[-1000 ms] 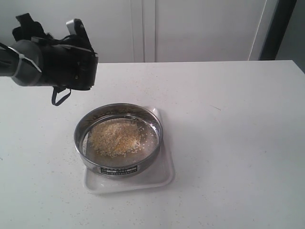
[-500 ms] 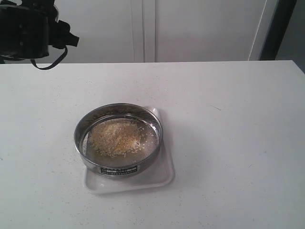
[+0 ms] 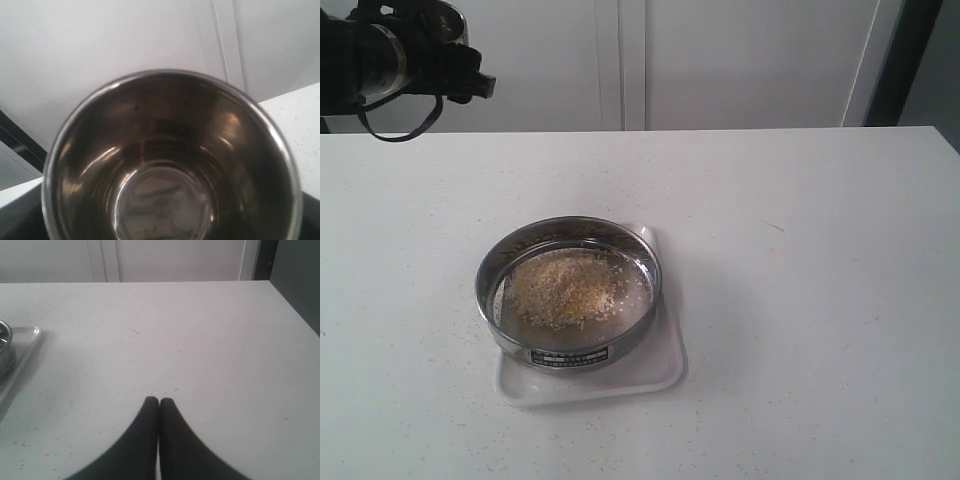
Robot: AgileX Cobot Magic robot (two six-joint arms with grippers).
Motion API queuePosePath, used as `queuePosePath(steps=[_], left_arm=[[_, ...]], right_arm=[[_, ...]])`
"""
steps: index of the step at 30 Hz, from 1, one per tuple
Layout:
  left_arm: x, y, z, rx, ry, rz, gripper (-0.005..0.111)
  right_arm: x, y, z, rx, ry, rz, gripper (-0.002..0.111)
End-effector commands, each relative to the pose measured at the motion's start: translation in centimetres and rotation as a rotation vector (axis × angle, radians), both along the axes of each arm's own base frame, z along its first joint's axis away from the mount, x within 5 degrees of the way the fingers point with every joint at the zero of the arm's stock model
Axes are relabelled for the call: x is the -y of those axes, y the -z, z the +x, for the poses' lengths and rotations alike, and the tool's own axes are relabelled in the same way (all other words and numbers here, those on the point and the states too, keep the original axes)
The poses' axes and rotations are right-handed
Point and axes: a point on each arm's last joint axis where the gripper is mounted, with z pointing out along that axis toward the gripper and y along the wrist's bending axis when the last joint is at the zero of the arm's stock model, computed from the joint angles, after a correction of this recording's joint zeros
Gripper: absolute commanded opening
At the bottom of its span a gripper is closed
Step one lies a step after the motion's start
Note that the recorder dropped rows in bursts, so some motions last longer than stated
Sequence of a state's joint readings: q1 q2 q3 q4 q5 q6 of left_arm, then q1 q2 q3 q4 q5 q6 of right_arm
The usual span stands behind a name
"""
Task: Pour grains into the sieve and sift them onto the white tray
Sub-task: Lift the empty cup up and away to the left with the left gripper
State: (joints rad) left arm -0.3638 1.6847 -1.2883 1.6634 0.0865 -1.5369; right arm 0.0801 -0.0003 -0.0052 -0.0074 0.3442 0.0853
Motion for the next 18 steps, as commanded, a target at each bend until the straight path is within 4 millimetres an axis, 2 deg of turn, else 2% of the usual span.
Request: queuePosePath(steps=[1, 8, 14, 18], left_arm=[[-0.2, -1.1, -0.5, 0.031, 0.011, 0.000, 0.000], [-1.2, -3.9, -2.9, 0.083, -0.006, -0.070, 0.000], [-2.2, -3.1, -5.7, 0.052, -0.013, -0.080, 0.000], [-3.0, -3.4, -7.9, 0.057, -0.028, -0.151, 0.000]], right_arm=[[0.0, 0.1, 0.0, 0.004, 0.000, -0.006, 0.000], [0.0, 0.1, 0.0, 0.004, 0.000, -0.006, 0.000], [0.0, 0.1, 0.0, 0.004, 0.000, -0.006, 0.000], [0.0, 0.1, 0.0, 0.004, 0.000, -0.006, 0.000]])
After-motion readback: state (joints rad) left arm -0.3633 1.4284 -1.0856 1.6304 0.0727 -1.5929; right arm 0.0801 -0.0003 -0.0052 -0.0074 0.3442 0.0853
